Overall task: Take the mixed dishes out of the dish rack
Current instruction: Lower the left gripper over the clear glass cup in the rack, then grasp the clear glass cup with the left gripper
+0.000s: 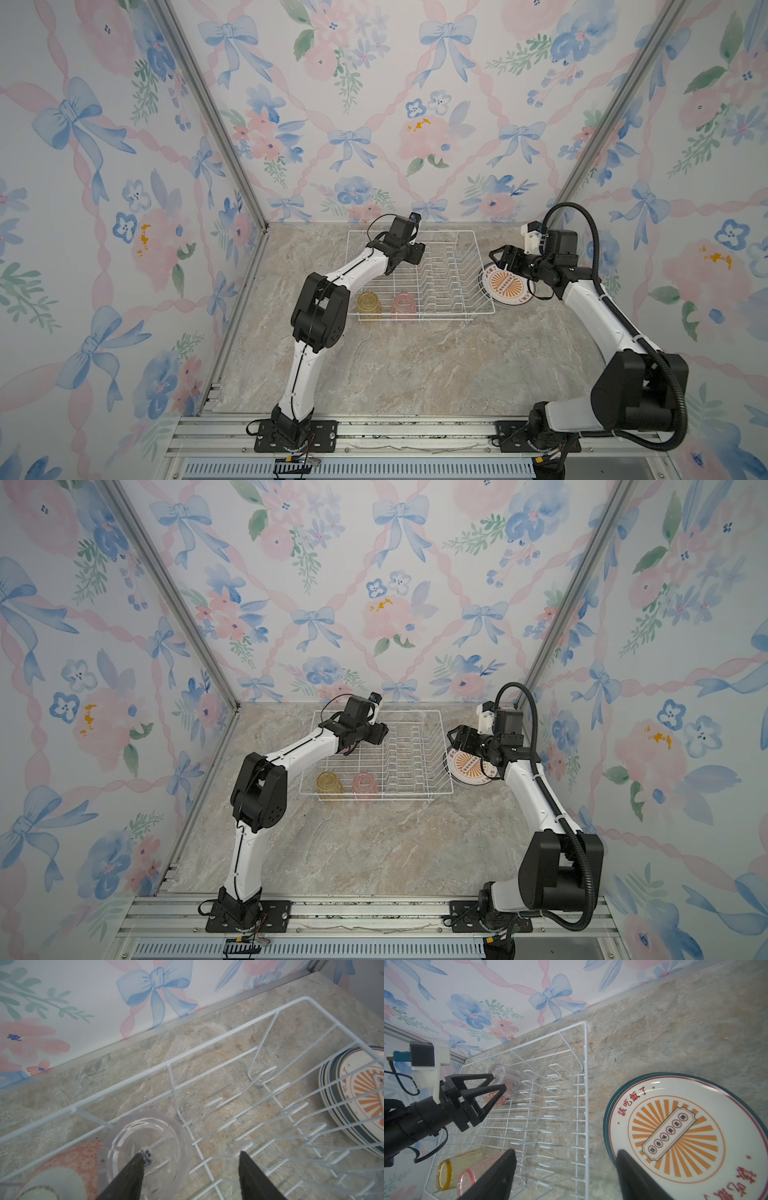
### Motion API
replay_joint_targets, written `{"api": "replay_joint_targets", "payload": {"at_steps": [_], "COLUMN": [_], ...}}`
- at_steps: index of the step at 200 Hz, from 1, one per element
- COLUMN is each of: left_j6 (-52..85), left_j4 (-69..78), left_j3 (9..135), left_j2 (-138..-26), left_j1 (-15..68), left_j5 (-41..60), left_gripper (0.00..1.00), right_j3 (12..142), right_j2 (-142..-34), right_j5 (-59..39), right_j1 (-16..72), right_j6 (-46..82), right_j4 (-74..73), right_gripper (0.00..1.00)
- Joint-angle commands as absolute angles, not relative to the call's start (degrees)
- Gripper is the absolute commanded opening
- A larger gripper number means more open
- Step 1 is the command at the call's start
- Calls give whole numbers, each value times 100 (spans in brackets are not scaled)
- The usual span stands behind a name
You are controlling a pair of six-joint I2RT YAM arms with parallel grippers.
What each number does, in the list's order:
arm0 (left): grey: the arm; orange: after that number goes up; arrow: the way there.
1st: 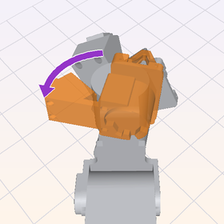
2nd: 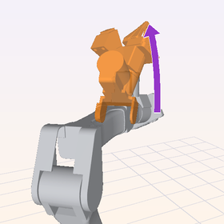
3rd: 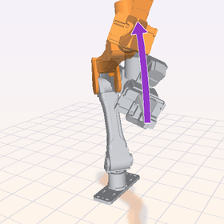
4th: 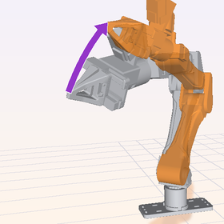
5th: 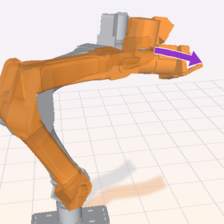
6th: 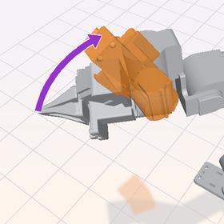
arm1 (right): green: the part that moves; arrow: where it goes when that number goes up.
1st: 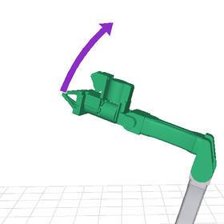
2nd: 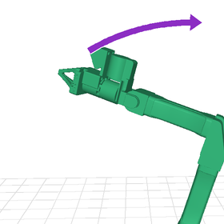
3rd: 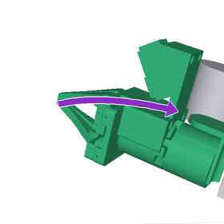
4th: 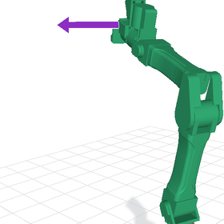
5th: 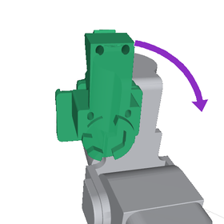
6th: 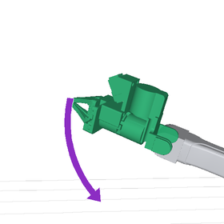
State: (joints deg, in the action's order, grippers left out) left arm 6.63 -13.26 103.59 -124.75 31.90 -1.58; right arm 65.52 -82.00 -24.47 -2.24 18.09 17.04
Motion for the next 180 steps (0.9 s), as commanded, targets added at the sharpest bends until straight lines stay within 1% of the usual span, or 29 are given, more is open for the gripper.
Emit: {"api": "replay_joint_targets", "payload": {"at_steps": [1, 47, 96, 141, 165, 180], "left_j6": [719, 694, 589, 522, 488, 492], "left_j4": [-1693, -1685, -1679, -1668, -1662, -1668], "left_j3": [10104, 9888, 10011, 9822, 9765, 9777], "left_j2": [-12302, -11996, -11705, -11471, -11490, -11575], "left_j1": [3270, 3320, 3340, 3377, 3368, 3308], "left_j5": [114, 152, -539, -941, -1214, -1148], "left_gripper": [67, 67, 71, 73, 78, 81], "right_j3": [6452, 6444, 6425, 6425, 6425, 6429], "right_j2": [-8147, -8035, -7904, -7919, -7939, -7929], "right_j5": [-2501, -2470, -2410, -2410, -2435, -2435], "right_j1": [-211, -208, -205, -214, -209, -213], "right_j6": [1877, 1879, 1841, 1828, 1843, 1839], "right_j4": [1670, 1731, 1812, 1869, 1862, 1870], "right_gripper": [79, 79, 79, 79, 79, 79]}}
